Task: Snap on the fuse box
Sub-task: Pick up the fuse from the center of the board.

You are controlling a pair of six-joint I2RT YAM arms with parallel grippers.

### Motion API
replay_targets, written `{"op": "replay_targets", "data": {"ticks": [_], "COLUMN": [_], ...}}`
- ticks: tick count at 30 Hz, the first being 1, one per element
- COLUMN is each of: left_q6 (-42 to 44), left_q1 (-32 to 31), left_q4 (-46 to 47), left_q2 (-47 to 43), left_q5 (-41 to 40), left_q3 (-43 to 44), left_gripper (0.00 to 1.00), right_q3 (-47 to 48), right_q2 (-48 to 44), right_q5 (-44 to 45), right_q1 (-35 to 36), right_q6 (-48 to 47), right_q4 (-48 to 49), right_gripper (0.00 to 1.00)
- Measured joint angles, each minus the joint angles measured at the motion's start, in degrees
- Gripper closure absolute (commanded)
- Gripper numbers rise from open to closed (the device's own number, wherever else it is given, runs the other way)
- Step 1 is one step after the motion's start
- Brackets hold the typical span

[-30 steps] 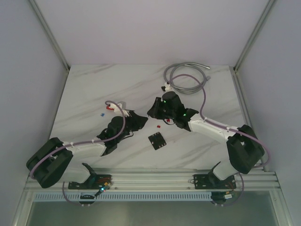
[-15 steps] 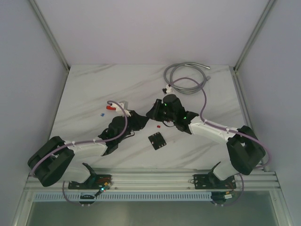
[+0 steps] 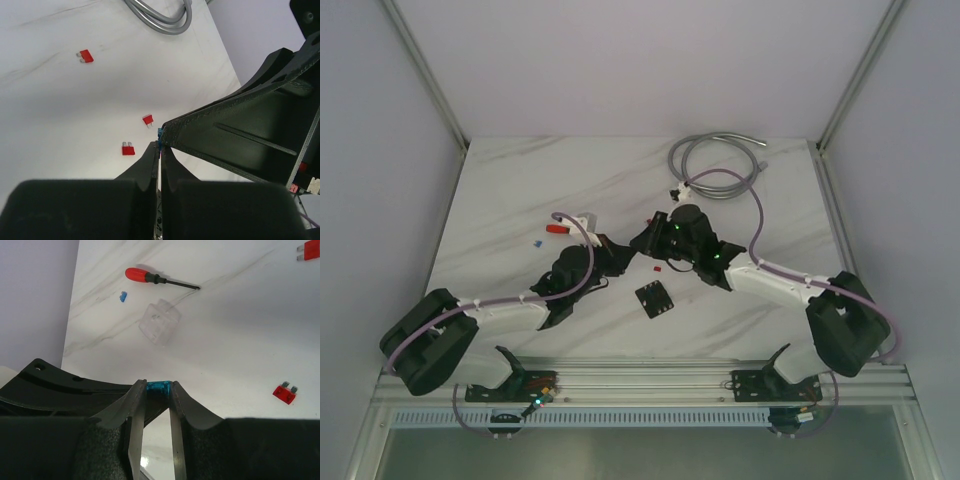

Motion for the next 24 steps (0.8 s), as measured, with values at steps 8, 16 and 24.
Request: {"op": "replay_targets", "data": {"ticks": [8, 16, 24], "left_q6": [2.34, 8.59, 16.46], "left_q1": [-0.11, 1.60, 3.04], "left_q4": [-1.84, -5.11, -7.06], "left_q2": [-1.99, -5.16, -9.29], "left_q5": [0.28, 3.08, 20.28], "left_q3": [0.22, 0.35, 0.85], "left_gripper": [1.00, 1.00, 1.00], "right_q3": [-2.14, -2.58, -5.20], "right_q2": [-2.47, -11.78, -19.23], "right_q5": [-0.57, -9.49, -25.55], "right_q1": [0.07, -4.42, -9.64], "right_q6": [-1.36, -15.50, -29.14], "right_q4": [2.34, 1.81, 0.94], "right_gripper": [0.54, 0.50, 0.49]}}
